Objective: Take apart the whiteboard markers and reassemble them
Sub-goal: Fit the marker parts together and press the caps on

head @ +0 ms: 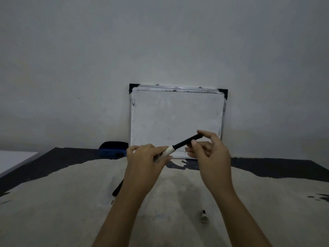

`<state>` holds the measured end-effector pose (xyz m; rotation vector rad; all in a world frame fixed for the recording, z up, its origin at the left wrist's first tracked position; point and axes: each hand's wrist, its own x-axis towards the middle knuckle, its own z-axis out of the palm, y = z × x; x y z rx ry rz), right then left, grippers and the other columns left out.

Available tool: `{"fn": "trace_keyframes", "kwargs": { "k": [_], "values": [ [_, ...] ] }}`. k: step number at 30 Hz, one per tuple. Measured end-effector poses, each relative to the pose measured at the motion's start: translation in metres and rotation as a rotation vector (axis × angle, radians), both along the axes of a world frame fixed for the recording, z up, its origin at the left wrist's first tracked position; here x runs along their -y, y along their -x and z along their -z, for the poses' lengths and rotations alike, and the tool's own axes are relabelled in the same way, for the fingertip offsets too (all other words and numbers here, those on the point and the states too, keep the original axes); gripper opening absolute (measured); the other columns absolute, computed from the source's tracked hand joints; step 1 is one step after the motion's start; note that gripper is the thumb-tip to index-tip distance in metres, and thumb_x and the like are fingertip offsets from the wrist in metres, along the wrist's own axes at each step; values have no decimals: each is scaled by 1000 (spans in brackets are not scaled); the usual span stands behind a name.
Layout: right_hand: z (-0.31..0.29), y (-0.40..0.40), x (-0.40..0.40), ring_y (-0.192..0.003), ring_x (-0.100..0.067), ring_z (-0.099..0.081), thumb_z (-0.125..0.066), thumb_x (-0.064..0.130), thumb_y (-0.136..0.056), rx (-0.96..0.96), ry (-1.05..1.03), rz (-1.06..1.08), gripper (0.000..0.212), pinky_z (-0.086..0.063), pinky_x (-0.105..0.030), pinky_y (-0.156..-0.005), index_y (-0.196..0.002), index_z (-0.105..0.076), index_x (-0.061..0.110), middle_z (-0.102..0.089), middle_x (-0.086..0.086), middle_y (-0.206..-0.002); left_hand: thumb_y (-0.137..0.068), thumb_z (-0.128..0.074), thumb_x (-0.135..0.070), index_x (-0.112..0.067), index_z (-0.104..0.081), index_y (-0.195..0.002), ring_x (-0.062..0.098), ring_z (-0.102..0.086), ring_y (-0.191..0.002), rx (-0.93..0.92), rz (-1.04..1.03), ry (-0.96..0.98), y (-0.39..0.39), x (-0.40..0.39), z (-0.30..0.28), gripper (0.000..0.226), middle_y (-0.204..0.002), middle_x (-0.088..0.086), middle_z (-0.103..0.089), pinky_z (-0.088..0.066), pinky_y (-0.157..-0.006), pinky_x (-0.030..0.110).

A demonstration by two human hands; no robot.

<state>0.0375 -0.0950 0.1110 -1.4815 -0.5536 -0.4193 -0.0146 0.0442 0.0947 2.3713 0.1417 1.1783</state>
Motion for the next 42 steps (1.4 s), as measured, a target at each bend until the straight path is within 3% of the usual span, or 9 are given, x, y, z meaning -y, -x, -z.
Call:
{"fn": "trace_keyframes", "kwargs": {
  "k": [5, 11, 20, 24, 26, 31, 36, 40, 42],
  "values": [
    [-3, -5, 8, -71, -10, -72, -56, 7, -89, -106, -65, -89, 14, -57, -15, -63, -98, -66, 10, -72, -7, -81, -79, -67, -34, -32, -70, -102, 16, -53, -73, -9, 75, 48, 1, -4, 0, 24, -73, 3, -64, -44, -80, 39],
    [0, -1, 3, -70, -13, -72, -60, 6, -86, -174, -10, -207, 11, -59, -21, -66, -94, -67, 3, -73, -11, -83, -81, -64, -35, -35, -67, -108, 14, -44, -69, -45, 138, -33, -2, 0, -1, 27, -72, 4, -58, -30, -67, 27],
    [3, 0, 0, -68, -5, -70, -60, 1, -85, -149, 66, -288, 14, -54, -12, -58, -88, -71, 10, -73, -7, -81, -82, -63, -34, -32, -67, -107, 17, -52, -72, -11, 143, -16, -4, 4, 2, 25, -74, 5, -63, -43, -72, 36],
    [-1, -4, 10, -73, -11, -72, -61, 6, -85, -232, 129, -309, 17, -55, -14, -59, -99, -71, 4, -74, -10, -86, -81, -63, -36, -35, -67, -108, 17, -51, -70, -32, 152, -4, -5, 2, 7, 27, -73, 4, -61, -40, -70, 34],
    [-3, -10, 21, -79, -19, -71, -65, 12, -84, -310, 293, -270, 19, -58, -18, -61, -101, -69, 5, -73, -14, -90, -81, -64, -37, -36, -67, -107, 16, -49, -70, -61, 153, -5, -5, 1, 7, 26, -70, 1, -58, -36, -69, 30],
    [11, -26, 36, -64, -12, -62, -73, 23, -77, -464, 1155, -135, 16, -55, -21, -62, -78, -62, 12, -67, -6, -80, -80, -65, -37, -33, -69, -105, 9, -50, -65, -248, 181, -10, -3, 2, 9, 25, -66, -9, -59, -34, -60, 24],
    [31, -31, 30, -56, -12, -59, -79, 23, -71, -614, 1363, -146, 30, -55, -25, -62, -79, -54, 9, -65, -7, -74, -80, -64, -37, -32, -69, -106, 12, -55, -72, -354, 187, 5, -3, 4, 14, 26, -79, -1, -67, -34, -67, 24],
    [41, -34, 26, -64, -18, -62, -76, 19, -75, -706, 1445, -206, 23, -55, -33, -77, -70, -55, 9, -66, -8, -75, -81, -64, -39, -33, -66, -110, 15, -57, -80, -376, 163, 8, -4, 3, 15, 30, -85, -1, -69, -31, -75, 25],
    [39, -33, 26, -60, -16, -60, -72, 11, -78, -704, 1429, -233, 20, -55, -28, -69, -68, -54, 9, -63, -7, -70, -80, -64, -39, -31, -65, -111, 16, -58, -81, -380, 152, 10, -4, 3, 15, 32, -87, 0, -70, -32, -75, 25]
  ]
}}
